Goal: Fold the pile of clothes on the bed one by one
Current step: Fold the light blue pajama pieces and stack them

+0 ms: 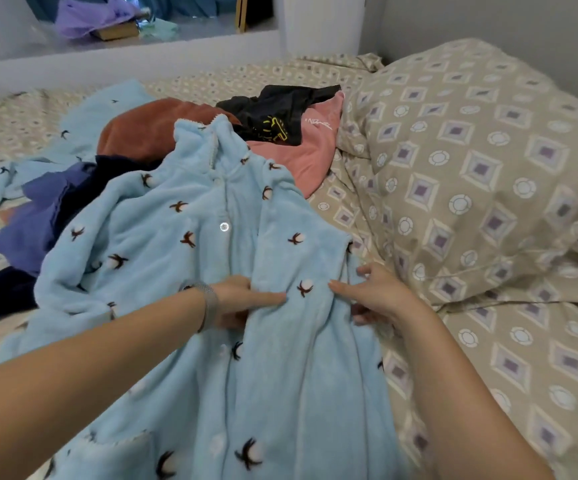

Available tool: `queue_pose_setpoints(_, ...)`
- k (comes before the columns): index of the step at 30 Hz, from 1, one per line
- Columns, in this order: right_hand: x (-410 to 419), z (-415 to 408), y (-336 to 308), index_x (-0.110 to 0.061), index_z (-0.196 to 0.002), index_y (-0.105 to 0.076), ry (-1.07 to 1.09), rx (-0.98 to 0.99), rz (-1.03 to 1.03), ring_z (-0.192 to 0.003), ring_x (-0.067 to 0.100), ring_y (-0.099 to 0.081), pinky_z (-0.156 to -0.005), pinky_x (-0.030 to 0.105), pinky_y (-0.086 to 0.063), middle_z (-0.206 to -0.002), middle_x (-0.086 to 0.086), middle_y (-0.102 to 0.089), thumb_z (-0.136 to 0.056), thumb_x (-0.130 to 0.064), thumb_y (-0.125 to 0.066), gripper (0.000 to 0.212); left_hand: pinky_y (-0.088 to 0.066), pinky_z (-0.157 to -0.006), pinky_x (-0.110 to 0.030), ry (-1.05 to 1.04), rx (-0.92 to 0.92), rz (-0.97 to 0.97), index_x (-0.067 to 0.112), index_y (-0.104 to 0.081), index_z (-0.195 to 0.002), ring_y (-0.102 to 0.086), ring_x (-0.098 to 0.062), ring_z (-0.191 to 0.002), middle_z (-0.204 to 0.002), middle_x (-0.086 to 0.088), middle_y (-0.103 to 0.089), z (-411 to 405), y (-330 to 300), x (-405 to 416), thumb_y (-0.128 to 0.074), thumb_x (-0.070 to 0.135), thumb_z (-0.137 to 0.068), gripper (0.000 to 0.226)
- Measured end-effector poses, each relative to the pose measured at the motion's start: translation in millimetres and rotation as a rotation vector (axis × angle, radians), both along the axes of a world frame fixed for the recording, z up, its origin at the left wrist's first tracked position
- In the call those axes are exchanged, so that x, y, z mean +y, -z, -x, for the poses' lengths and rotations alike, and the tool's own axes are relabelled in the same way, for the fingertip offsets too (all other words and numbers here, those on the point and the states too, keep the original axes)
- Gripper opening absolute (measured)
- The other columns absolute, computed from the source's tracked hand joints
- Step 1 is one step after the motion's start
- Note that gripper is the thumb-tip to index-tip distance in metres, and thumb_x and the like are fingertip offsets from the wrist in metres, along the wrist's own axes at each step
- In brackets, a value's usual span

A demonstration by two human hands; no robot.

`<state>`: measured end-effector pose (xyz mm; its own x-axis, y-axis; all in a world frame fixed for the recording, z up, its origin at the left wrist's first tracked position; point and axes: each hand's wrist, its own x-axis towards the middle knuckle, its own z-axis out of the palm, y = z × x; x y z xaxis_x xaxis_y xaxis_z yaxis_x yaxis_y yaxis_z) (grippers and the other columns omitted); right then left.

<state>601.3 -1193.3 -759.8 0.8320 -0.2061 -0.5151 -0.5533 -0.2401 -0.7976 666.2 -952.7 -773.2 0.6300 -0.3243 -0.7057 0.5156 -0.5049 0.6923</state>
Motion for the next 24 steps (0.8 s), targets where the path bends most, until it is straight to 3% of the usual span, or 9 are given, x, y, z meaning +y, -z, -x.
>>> queue_pose_setpoints(2, 2, 19, -4, -0.017, -0.103, -0.050, -0.041, -0.088, 0.265, -0.076, 0.019, -0.060, -0.059, 0.028, -0.045, -0.092, 0.002, -0.060, -0.075, -0.037, -0.081, 0.047, -0.054, -0.093, -0.046, 0.030, 0.015, -0.062, 0.007, -0.061, -0.118, -0.070, -0.026, -0.100, -0.107, -0.007, -0.073, 32, 2, 10, -0.092, 0.047, -0.049, 0.086)
queue_pose_setpoints(4, 11, 42, -8, -0.017, -0.081, -0.055, -0.104, -0.074, 0.299, -0.052, 0.015, -0.056, -0.050, 0.023, -0.043, -0.069, 0.002, -0.059, -0.077, -0.032, -0.079, 0.029, -0.057, -0.088, -0.040, 0.048, 0.008, -0.092, 0.009, -0.060, -0.120, -0.071, -0.021, -0.097, -0.108, -0.004, -0.073, 56, 4, 17, -0.091, 0.052, -0.042, 0.094)
queue_pose_setpoints(7, 38, 81, -13, -0.013, -0.067, -0.054, -0.284, 0.161, 0.265, -0.038, 0.016, -0.052, -0.046, 0.023, -0.046, -0.051, 0.004, -0.053, -0.077, -0.038, -0.078, 0.036, -0.059, -0.077, -0.033, -0.020, -0.011, -0.093, 0.007, -0.060, -0.117, -0.071, -0.020, -0.092, -0.106, -0.005, -0.072, 83, -1, 15, -0.086, 0.040, -0.067, 0.066)
queue_pose_setpoints(10, 63, 102, -11, -0.018, -0.065, -0.043, -0.377, 0.104, 0.613, -0.068, 0.022, -0.059, -0.055, 0.027, -0.041, -0.070, 0.002, -0.053, -0.073, -0.064, -0.068, 0.053, -0.055, -0.091, -0.040, -0.144, -0.027, -0.034, 0.001, -0.060, -0.121, -0.068, -0.026, -0.100, -0.112, -0.011, -0.070, 113, 1, 15, -0.075, 0.025, -0.083, 0.048)
queue_pose_setpoints(13, 86, 118, -11, -0.017, -0.100, -0.058, -0.395, 0.044, 0.770, -0.107, 0.026, -0.060, -0.072, 0.030, -0.042, -0.110, 0.004, -0.061, -0.088, -0.058, -0.056, 0.043, -0.052, -0.096, -0.041, -0.299, -0.068, -0.003, -0.004, -0.060, -0.120, -0.066, -0.030, -0.103, -0.110, -0.013, -0.068, 140, 5, 18, -0.064, 0.025, -0.092, 0.041)
queue_pose_setpoints(15, 95, 125, -5, -0.013, -0.111, -0.059, -0.360, 0.004, 0.791, -0.110, 0.027, -0.057, -0.076, 0.031, -0.040, -0.119, 0.006, -0.059, -0.098, -0.039, -0.048, 0.032, -0.054, -0.091, -0.042, -0.496, -0.063, 0.035, -0.003, -0.062, -0.113, -0.066, -0.032, -0.099, -0.105, -0.015, -0.069, 149, 5, 21, -0.050, 0.037, -0.098, 0.044)
queue_pose_setpoints(17, 96, 130, -3, -0.010, -0.106, -0.060, -0.307, -0.028, 0.741, -0.108, 0.029, -0.058, -0.075, 0.031, -0.040, -0.117, 0.010, -0.061, -0.100, -0.032, -0.043, 0.029, -0.056, -0.080, -0.042, -0.613, -0.060, 0.070, 0.002, -0.065, -0.094, -0.066, -0.031, -0.086, -0.094, -0.016, -0.069, 160, -1, 25, -0.042, 0.037, -0.100, 0.042)
queue_pose_setpoints(20, 81, 135, -9, -0.011, -0.092, -0.056, -0.227, -0.059, 0.607, -0.111, 0.033, -0.058, -0.081, 0.032, -0.042, -0.116, 0.019, -0.064, -0.101, -0.029, -0.044, 0.023, -0.057, -0.069, -0.045, -0.495, -0.193, -0.050, 0.008, -0.059, -0.070, -0.059, -0.026, -0.064, -0.070, -0.013, -0.061, 183, 1, 29, -0.055, 0.027, -0.090, 0.028)
queue_pose_setpoints(24, 49, 151, -12, -0.010, -0.086, -0.052, -0.043, -0.132, 0.522, -0.102, 0.033, -0.060, -0.080, 0.033, -0.042, -0.103, 0.019, -0.066, -0.100, -0.023, -0.048, 0.020, -0.052, -0.053, -0.026, -0.270, -0.224, -0.092, 0.014, -0.060, -0.074, -0.062, -0.016, -0.057, -0.067, -0.001, -0.066, 218, -2, 28, -0.065, 0.042, -0.086, 0.030)
